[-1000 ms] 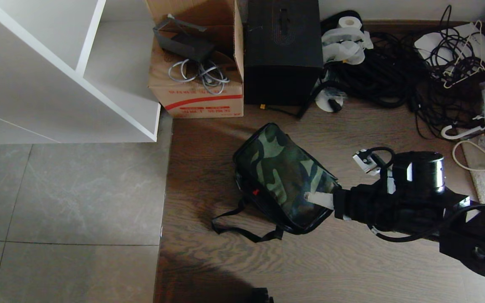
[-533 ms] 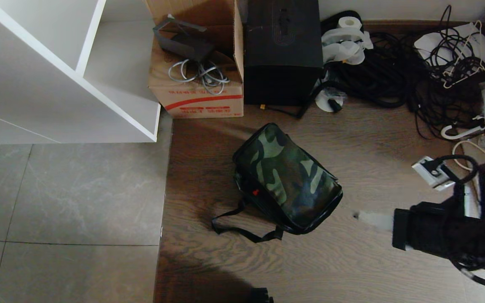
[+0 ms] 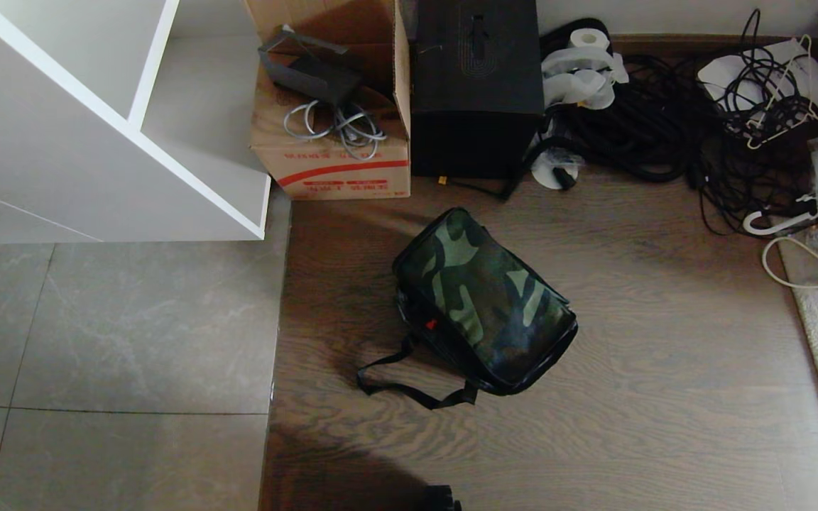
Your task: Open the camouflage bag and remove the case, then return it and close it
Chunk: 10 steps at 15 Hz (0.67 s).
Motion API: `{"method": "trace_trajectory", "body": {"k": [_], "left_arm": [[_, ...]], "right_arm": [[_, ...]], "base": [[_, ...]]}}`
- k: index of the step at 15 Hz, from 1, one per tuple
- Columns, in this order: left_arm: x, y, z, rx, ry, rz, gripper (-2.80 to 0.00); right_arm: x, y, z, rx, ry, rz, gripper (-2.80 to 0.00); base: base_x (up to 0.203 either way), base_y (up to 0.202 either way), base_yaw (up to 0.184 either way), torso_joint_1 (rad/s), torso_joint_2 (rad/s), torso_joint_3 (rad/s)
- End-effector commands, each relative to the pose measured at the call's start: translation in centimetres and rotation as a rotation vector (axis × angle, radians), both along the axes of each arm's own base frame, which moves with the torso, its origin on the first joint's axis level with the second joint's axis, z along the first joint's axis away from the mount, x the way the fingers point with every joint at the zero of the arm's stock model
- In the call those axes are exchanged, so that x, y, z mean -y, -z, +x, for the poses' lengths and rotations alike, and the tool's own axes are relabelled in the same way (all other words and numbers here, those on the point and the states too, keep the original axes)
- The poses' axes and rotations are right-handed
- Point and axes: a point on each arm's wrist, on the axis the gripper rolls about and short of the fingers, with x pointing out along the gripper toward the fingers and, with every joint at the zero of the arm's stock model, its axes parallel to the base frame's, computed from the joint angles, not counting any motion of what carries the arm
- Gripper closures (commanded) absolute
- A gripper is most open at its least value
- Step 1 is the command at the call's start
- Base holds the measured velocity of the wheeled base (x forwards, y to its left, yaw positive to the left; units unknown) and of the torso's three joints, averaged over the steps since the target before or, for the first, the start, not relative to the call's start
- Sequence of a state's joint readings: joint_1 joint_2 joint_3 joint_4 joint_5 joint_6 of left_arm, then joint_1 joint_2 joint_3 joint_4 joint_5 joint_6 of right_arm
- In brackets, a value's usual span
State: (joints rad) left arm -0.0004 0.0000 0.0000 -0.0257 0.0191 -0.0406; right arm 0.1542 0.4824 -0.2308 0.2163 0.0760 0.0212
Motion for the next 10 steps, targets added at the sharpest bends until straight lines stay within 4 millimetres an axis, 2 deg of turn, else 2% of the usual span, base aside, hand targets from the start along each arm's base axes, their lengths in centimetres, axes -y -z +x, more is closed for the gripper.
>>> {"method": "trace_trajectory", "body": {"k": [1, 3, 6, 10], "left_arm": [[0.0, 0.2, 0.1, -0.007, -0.001, -0.001, 0.00], [0.0, 0.2, 0.1, -0.008, -0.001, -0.001, 0.00], [0.0, 0.2, 0.1, -0.009, -0.001, -0.001, 0.00], [0.0, 0.2, 0.1, -0.009, 0.000, -0.001, 0.00]], "right_arm": [[0.4, 3.2, -1.8, 0.155, 0.087, -0.059, 0.00], [0.3, 3.8, -1.2, 0.252, 0.108, -0.052, 0.00], [0.4, 4.3, -1.3, 0.196, 0.032, -0.024, 0.00], [0.4, 4.4, -1.6, 0.212, 0.161, -0.025, 0.00]], "base": [[0.000, 0.000, 0.000, 0.000, 0.00, 0.000], [0.000, 0.000, 0.000, 0.000, 0.00, 0.000], [0.000, 0.000, 0.000, 0.000, 0.00, 0.000], [0.000, 0.000, 0.000, 0.000, 0.00, 0.000]]}}
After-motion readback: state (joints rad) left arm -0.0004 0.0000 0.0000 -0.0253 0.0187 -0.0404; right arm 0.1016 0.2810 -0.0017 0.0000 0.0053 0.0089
